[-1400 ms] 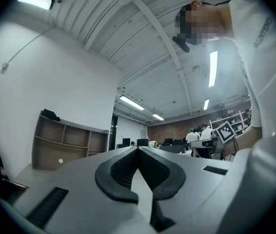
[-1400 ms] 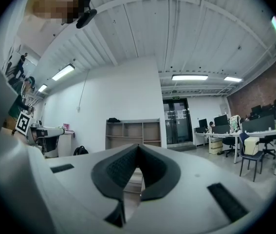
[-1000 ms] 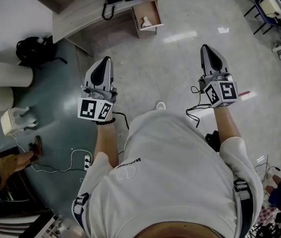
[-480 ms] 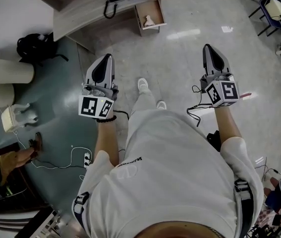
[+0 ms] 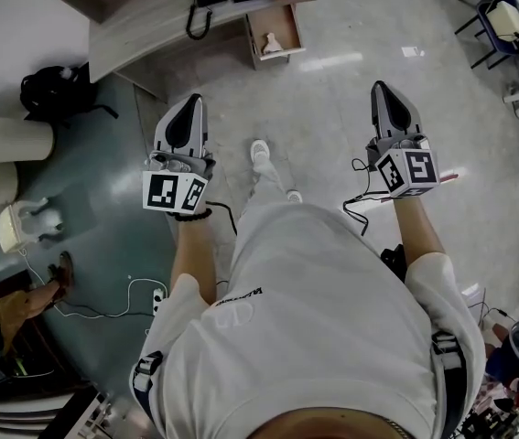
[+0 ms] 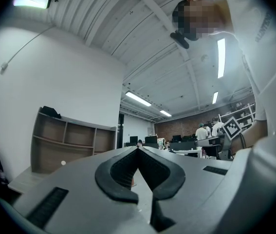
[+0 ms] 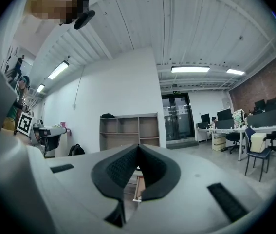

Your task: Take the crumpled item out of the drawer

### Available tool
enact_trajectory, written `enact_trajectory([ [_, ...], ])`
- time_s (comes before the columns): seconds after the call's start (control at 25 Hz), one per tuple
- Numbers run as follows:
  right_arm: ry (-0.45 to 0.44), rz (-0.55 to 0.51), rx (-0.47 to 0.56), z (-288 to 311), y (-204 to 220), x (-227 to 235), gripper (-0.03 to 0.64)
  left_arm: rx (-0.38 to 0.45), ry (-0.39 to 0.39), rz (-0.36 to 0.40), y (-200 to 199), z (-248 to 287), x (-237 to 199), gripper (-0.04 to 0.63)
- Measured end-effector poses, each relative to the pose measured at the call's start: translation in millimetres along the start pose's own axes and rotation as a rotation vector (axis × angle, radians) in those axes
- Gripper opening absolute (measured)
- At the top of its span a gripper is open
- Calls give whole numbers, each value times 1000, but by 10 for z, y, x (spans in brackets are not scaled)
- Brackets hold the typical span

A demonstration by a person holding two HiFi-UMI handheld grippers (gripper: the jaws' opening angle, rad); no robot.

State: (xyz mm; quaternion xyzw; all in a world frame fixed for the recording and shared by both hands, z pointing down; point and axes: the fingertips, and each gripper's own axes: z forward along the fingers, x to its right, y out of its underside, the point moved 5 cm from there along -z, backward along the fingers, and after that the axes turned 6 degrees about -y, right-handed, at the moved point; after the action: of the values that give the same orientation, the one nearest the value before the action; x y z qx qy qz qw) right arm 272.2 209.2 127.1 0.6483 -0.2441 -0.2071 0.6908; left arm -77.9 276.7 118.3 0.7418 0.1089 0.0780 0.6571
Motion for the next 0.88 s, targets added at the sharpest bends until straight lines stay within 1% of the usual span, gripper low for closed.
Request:
enact_trajectory([
  [0.4,10,5,-39,864,72,132,-2,-26,24,-29,224,675,-590,0],
  [0.72,7,-44,-58,1631,20,244,-2,-29,30,-51,375,1189,-1143,-2],
  [0.88,18,-50,-67,1979,36,264,-2,-39,37,-64,462,1418,-1394,-2],
])
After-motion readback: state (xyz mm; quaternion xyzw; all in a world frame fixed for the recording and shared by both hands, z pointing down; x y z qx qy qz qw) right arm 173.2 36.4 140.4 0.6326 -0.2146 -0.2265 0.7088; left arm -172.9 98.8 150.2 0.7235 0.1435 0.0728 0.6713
